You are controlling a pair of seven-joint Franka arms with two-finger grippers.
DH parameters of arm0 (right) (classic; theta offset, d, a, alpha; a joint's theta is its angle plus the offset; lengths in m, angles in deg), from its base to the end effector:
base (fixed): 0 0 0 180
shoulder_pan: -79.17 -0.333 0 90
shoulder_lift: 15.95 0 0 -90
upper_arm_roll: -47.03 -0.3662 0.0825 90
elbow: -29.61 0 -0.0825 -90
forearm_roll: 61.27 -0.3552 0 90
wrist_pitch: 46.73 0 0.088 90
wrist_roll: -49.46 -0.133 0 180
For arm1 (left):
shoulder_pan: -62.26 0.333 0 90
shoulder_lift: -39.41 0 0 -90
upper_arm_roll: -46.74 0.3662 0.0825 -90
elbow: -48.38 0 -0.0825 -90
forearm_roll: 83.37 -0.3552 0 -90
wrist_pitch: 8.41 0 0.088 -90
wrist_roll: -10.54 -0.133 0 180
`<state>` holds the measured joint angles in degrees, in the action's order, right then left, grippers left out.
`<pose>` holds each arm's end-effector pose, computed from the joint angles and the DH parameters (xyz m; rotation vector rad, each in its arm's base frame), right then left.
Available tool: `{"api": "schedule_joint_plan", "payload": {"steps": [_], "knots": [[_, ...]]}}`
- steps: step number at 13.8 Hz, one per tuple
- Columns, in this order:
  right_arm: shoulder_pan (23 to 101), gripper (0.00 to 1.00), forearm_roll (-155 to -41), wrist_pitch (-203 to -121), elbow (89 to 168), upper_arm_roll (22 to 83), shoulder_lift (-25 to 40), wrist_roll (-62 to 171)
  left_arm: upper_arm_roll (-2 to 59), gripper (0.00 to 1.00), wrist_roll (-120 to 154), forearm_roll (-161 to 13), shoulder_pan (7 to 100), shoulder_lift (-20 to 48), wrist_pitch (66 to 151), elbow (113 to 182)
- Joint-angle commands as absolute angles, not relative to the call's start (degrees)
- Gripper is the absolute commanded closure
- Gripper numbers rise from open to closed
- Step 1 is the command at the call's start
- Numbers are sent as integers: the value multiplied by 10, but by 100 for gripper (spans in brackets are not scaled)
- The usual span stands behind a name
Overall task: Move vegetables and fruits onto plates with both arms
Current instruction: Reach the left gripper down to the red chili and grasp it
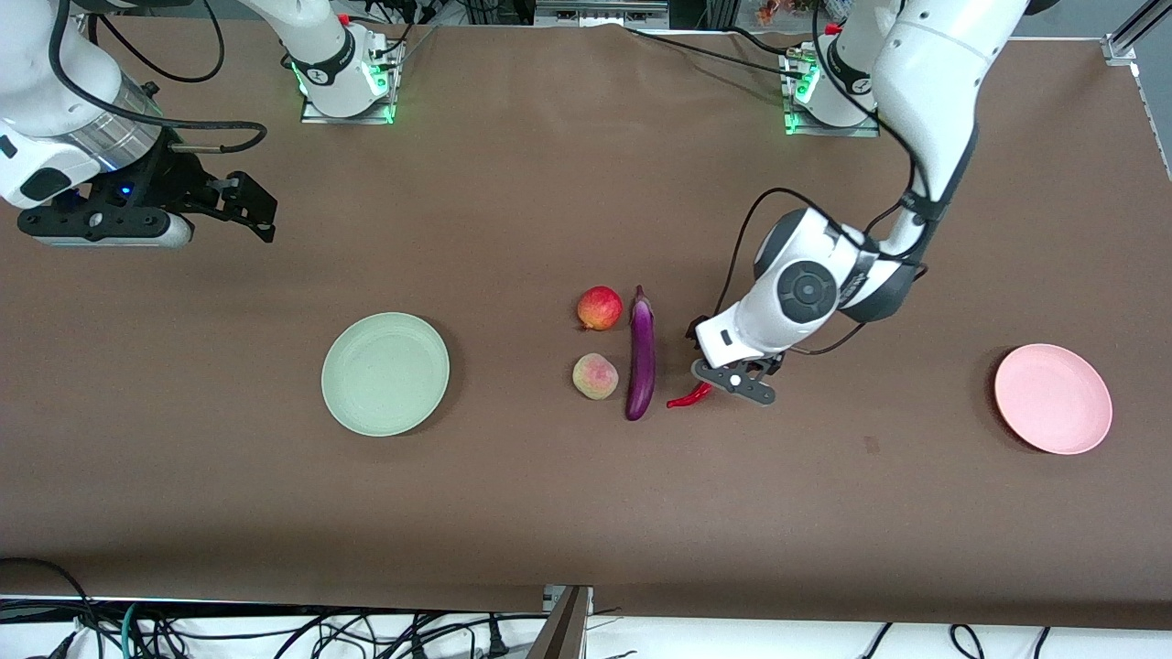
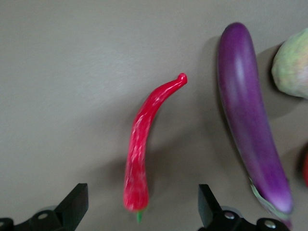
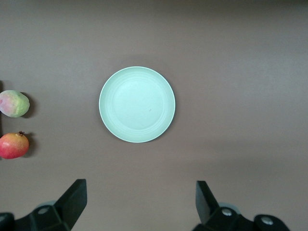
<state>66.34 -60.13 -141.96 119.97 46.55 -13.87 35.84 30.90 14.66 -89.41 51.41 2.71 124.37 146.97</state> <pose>0.5344 0.1238 0.6347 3.1329 -0.0064 0.0813 0.6170 -0.2793 0.2592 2.9950 -0.6315 -0.0608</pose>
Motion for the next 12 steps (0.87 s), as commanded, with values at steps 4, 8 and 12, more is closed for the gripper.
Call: {"api": "schedule_joint_plan", "payload": {"steps": [4, 8, 12], "knots": [[664, 0, -601, -1416, 1200, 463, -143, 357, 312, 0, 147, -923, 507, -24, 1330, 1474], [664, 0, -600, -1417, 1199, 463, -143, 355, 312, 100, 139, -924, 509, -17, 1327, 1480], [654, 0, -601, -1422, 1198, 461, -131, 356, 315, 100, 113, -924, 524, -2, 1305, 1483]]}}
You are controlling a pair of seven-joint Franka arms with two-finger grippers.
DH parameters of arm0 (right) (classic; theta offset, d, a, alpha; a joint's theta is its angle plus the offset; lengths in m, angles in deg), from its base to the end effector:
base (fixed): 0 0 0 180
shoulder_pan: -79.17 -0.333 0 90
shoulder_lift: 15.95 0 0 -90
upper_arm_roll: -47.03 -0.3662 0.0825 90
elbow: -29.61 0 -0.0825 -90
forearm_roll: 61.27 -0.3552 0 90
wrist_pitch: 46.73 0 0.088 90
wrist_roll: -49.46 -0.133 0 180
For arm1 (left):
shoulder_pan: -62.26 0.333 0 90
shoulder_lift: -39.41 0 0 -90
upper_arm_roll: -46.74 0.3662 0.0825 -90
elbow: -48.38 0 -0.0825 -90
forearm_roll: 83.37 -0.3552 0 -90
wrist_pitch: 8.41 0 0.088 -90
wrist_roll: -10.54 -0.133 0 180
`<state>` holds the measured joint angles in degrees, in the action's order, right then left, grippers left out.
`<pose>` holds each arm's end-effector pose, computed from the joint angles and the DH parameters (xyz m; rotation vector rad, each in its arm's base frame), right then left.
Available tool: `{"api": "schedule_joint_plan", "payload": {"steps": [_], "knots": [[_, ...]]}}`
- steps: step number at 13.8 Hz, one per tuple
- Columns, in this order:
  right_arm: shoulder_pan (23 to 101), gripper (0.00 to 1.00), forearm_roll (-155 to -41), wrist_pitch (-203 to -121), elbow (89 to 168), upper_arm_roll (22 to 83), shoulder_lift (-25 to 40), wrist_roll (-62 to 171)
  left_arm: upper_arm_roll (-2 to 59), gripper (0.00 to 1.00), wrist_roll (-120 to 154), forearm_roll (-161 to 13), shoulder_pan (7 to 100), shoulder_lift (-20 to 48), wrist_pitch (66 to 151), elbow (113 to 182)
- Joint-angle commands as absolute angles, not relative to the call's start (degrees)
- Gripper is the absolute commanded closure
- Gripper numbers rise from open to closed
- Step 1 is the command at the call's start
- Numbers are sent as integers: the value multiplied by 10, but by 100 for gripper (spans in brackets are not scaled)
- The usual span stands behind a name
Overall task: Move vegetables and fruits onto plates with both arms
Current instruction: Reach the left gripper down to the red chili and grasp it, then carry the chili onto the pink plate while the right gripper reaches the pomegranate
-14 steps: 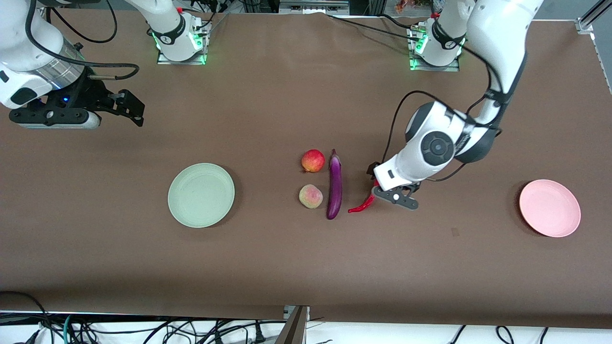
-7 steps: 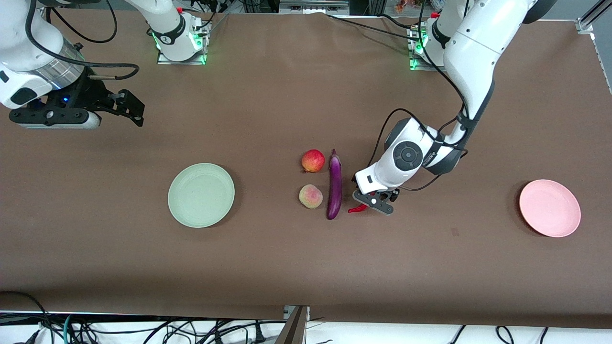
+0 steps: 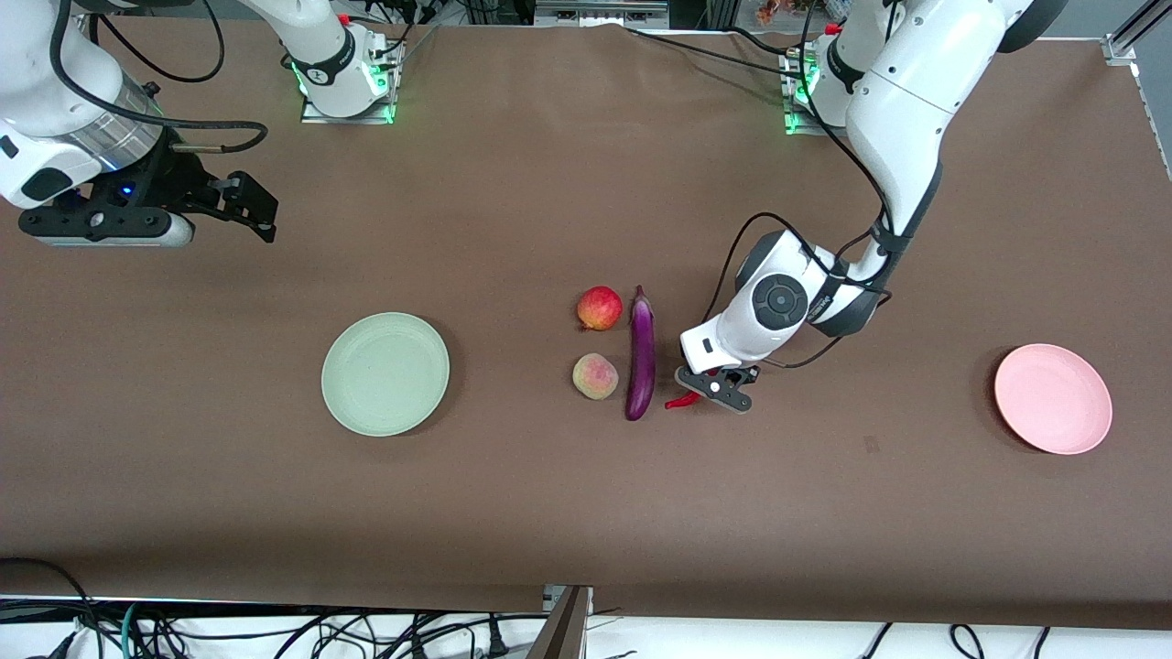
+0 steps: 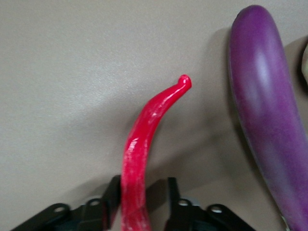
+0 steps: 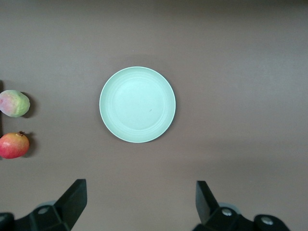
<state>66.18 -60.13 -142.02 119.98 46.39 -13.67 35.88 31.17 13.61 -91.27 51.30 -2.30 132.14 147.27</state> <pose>0.5348 0.1270 0.6328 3.1326 0.0035 0.0773 0.6241 -0.2828 0.2106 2.9714 -0.6747 0.0093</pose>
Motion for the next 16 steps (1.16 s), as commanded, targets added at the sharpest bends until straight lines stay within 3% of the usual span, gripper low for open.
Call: {"api": "schedule_joint_plan", "payload": {"steps": [1, 5, 8, 11, 16], "knots": [[644, 0, -599, -1417, 1200, 462, -125, 358, 315, 100, 95, -924, 541, 4, 1289, 1482], [636, 0, -588, -1404, 1197, 462, -38, 364, 324, 100, -11, -923, 600, 94, 1133, 1468], [614, 0, -574, -1395, 1198, 462, -24, 358, 328, 100, -170, -924, 709, 100, 1086, 1444], [571, 0, -639, -1448, 1188, 462, 20, 289, 343, 100, -313, -943, 801, 84, 1090, 1432], [439, 0, -648, -1643, 1171, 461, 141, 105, 345, 100, -373, -1148, 869, 33, 1167, 1381]]}}
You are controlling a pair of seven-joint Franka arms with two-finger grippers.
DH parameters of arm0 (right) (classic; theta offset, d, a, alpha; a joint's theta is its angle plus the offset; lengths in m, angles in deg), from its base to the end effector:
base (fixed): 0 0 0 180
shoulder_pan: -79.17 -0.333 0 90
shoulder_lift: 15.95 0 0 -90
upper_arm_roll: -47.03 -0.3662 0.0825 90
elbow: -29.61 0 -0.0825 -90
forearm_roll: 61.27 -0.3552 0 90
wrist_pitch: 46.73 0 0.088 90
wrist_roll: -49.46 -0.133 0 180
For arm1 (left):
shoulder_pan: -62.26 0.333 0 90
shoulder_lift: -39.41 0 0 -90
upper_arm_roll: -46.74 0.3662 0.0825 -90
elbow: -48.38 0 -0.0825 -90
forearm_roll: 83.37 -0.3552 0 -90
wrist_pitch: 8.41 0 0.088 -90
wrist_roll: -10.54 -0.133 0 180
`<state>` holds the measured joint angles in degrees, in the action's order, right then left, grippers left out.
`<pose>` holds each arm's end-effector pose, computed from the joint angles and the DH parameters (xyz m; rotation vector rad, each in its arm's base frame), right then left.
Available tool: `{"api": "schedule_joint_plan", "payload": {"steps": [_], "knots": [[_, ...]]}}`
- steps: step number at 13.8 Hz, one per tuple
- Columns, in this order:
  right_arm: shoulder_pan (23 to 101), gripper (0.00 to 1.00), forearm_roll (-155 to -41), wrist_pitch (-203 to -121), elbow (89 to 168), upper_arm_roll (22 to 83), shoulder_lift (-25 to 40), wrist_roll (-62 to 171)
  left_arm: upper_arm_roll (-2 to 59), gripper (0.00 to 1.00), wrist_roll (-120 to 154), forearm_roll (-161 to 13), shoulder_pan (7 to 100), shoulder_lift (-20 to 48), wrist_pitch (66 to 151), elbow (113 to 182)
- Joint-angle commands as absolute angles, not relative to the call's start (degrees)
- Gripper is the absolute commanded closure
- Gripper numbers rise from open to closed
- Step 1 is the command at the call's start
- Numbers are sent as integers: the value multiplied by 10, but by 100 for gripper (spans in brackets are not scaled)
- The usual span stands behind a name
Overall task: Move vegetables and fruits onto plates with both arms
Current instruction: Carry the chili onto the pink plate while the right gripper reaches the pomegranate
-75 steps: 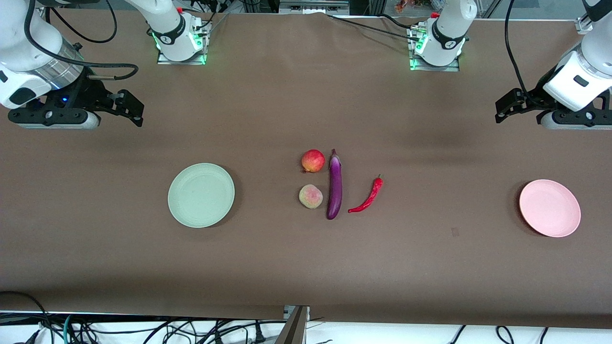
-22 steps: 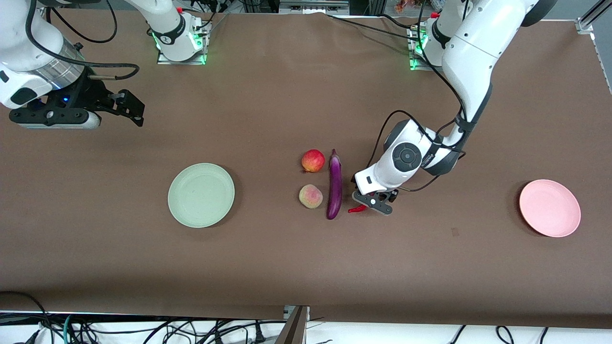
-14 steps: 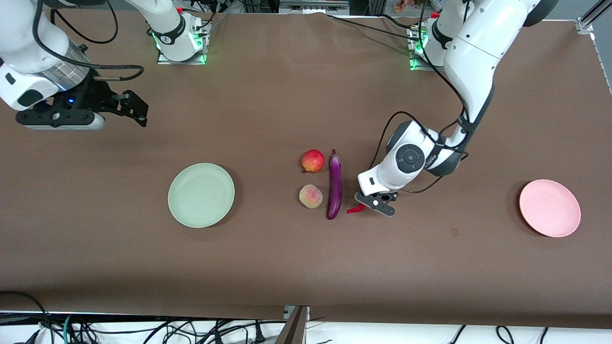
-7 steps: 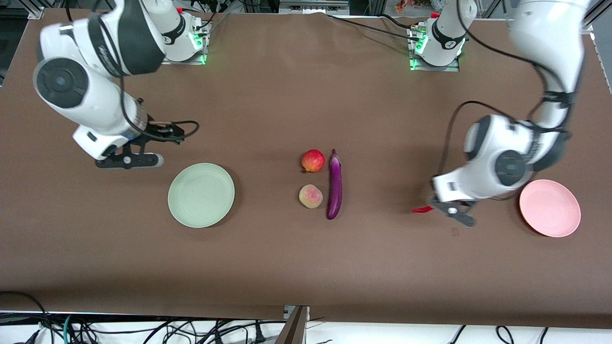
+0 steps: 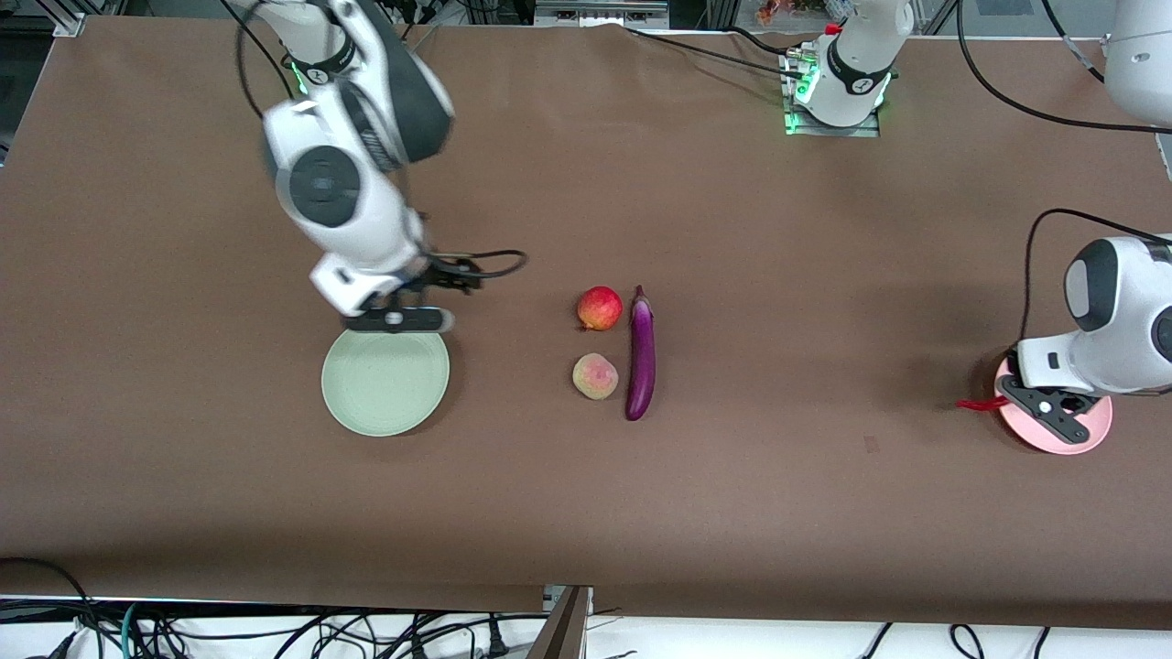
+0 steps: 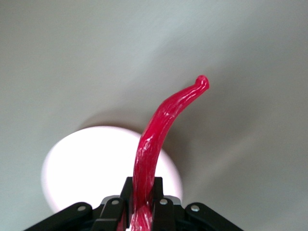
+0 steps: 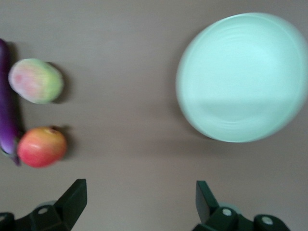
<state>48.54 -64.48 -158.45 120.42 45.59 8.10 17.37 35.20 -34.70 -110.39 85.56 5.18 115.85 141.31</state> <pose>0.5597 0.3539 0.4220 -3.1157 0.0380 0.1234 0.6667 0.1887 0.3121 -2.6642 1.1680 0.2270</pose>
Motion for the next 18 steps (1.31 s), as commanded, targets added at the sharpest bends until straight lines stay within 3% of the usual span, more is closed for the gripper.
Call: {"api": "schedule_joint_plan", "payload": {"steps": [1, 4, 6, 7, 8, 9, 15, 18], "knots": [[413, 0, -648, -1679, 1149, 462, 176, 60, 346, 100, -378, -1151, 888, 30, 1183, 1380], [354, 0, -643, -1713, 1072, 463, 264, -39, 346, 100, -388, -1151, 931, 0, 1254, 1380], [347, 0, -641, -1714, 1061, 463, 280, -42, 346, 98, -389, -1151, 931, -3, 1259, 1380], [346, 0, -641, -1714, 1061, 463, 282, -39, 346, 85, -388, -1151, 931, -3, 1259, 1380], [343, 0, -635, -1714, 1062, 463, 284, -39, 346, 21, -386, -1148, 931, -3, 1260, 1380], [334, 0, -612, -1713, 1063, 463, 289, -41, 345, 0, -388, -1142, 935, -3, 1260, 1380], [324, 0, -590, -1745, 1065, 463, 333, -46, 330, 0, -385, -1140, 932, 19, 1249, 1380], [325, 0, -594, -1756, 1065, 463, 339, -47, 283, 0, -378, -1140, 933, 52, 1177, 1380]]}}
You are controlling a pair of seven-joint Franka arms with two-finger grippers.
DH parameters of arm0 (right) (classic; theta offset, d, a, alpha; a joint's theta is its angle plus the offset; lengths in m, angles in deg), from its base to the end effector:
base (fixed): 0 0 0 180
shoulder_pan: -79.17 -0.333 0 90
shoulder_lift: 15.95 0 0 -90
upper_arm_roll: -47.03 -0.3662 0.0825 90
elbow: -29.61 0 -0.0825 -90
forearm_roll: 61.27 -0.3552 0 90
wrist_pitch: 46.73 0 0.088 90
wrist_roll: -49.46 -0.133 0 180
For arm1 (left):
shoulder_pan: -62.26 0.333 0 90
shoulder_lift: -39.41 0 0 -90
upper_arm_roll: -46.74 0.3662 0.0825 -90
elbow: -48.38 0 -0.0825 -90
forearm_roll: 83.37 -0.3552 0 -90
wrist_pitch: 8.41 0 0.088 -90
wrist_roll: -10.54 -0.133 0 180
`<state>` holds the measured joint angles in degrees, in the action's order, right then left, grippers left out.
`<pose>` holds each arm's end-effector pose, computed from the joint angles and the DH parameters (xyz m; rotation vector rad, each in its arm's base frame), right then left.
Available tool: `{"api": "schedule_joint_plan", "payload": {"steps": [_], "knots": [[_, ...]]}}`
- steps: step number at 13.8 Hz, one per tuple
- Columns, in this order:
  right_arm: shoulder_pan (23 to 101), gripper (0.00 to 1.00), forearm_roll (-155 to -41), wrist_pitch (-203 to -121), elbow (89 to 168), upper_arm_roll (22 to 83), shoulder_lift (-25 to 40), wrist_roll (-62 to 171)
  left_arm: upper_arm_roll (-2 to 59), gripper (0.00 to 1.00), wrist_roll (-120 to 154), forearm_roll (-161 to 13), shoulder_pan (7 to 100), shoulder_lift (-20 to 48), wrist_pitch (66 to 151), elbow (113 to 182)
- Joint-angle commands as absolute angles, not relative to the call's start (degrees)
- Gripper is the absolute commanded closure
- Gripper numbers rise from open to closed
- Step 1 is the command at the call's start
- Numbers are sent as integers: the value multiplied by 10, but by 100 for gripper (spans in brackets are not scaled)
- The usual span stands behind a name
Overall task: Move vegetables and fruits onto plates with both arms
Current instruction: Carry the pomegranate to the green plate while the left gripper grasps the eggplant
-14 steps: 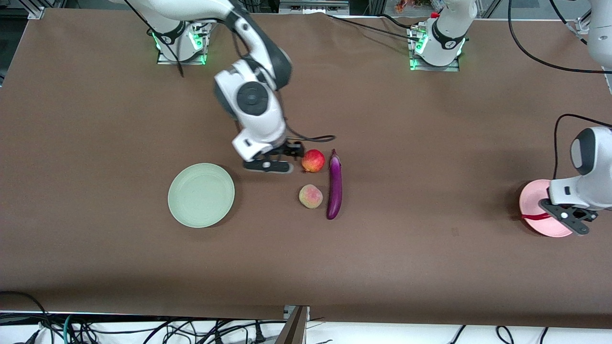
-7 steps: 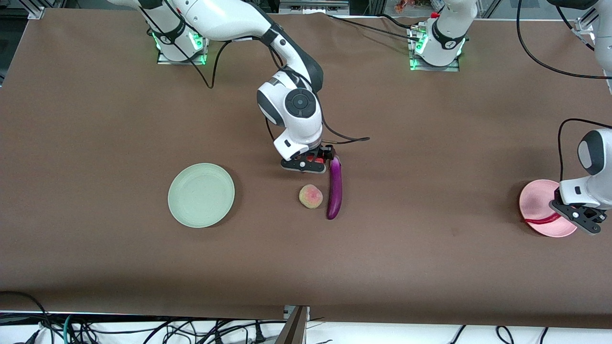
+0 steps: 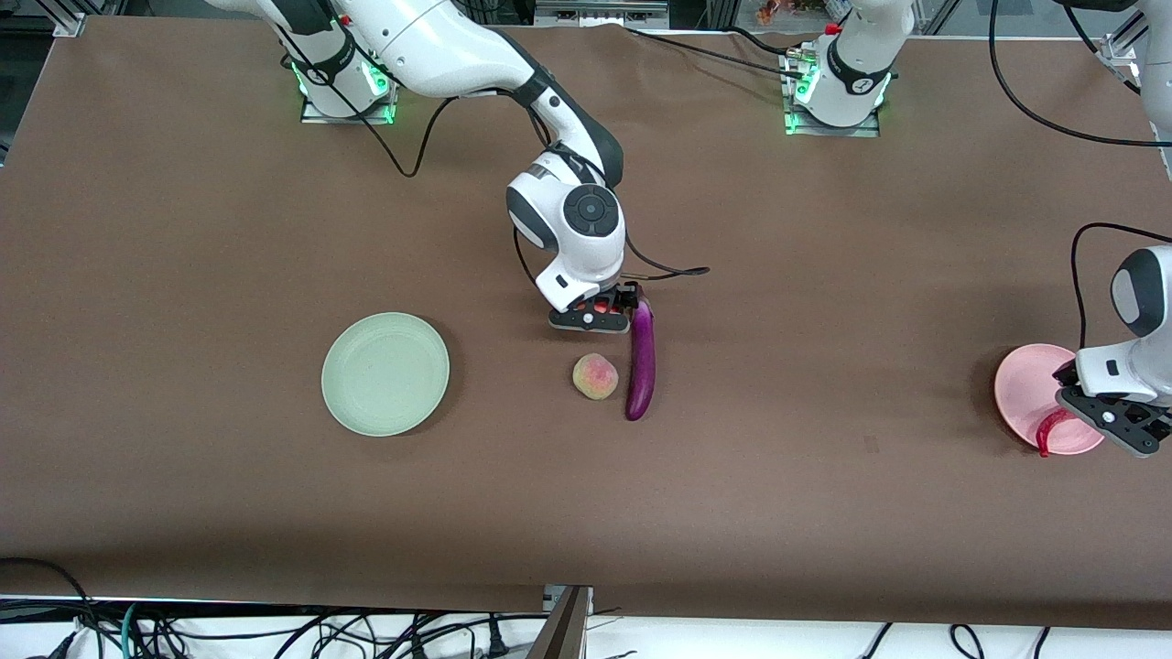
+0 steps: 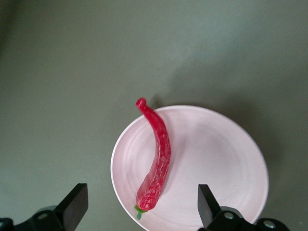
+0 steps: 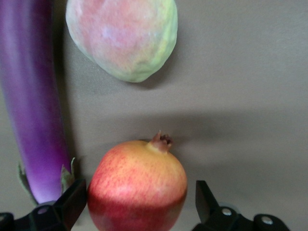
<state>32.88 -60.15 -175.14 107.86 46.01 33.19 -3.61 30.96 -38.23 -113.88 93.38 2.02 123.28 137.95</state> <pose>0.5141 0.5511 0.2287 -3.1255 0.1483 -0.0204 0.6808 0.2464 0.3156 -2.6069 1.1861 0.0496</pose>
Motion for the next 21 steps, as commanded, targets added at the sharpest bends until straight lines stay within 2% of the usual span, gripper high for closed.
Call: {"api": "schedule_joint_plan", "payload": {"steps": [1, 2, 3, 5, 6, 8, 11, 14, 18, 21], "knots": [[327, 2, -595, -1758, 1065, 463, 339, -47, 267, 0, -375, -1139, 933, 65, 1141, 1380], [327, 6, -595, -1757, 1065, 463, 339, -47, 260, 0, -371, -1134, 933, 80, 1108, 1380], [327, 15, -595, -1758, 1065, 463, 339, -47, 248, 0, -357, -1111, 933, 97, 1078, 1380], [328, 46, -596, -1757, 1065, 463, 335, -48, 213, 0, -296, -1070, 932, 120, 1017, 1379], [330, 53, -596, -1756, 1065, 464, 333, -41, 191, 0, -234, -1067, 932, 132, 986, 1380], [348, 55, -596, -1744, 1065, 466, 316, -31, 126, 0, -100, -1055, 932, 136, 930, 1379], [375, 55, -598, -1692, 1064, 465, 285, 15, 49, 0, 88, -1033, 922, 116, 923, 1390], [425, 55, -615, -1644, 1065, 466, 256, 115, 45, 0, 250, -981, 837, 94, 939, 1388], [505, 54, -618, -1584, 1070, 468, 230, 278, 53, 0, 437, -988, 723, 23, 1093, 1391], [572, 54, -617, -1589, 1108, 473, 211, 405, 96, 0, 575, -1086, 622, -7, 1141, 1392]]}}
